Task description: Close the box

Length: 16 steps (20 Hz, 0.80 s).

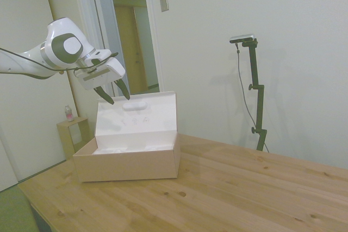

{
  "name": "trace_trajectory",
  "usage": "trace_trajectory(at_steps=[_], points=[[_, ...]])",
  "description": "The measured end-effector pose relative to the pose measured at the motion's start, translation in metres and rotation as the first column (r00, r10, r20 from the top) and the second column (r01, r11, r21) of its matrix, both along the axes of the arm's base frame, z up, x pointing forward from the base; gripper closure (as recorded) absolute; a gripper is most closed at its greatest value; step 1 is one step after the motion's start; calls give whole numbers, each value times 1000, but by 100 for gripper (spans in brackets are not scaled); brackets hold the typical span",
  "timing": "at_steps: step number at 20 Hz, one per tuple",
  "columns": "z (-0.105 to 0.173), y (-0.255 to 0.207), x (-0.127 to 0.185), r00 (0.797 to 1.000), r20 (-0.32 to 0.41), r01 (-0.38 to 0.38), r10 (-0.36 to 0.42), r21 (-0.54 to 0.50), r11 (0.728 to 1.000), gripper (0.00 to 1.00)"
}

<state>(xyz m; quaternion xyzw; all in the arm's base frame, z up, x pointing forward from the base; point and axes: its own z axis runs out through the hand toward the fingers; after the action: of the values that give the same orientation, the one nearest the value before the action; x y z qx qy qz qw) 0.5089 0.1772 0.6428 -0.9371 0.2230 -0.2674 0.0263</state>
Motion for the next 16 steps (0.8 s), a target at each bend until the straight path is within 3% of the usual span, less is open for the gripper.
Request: trace_trajectory(at_steps=[8,16], points=[[26,22,19,995,84,-63,60,34,997,0],[22,36,66,991,103,-88,87,11,996,0]])
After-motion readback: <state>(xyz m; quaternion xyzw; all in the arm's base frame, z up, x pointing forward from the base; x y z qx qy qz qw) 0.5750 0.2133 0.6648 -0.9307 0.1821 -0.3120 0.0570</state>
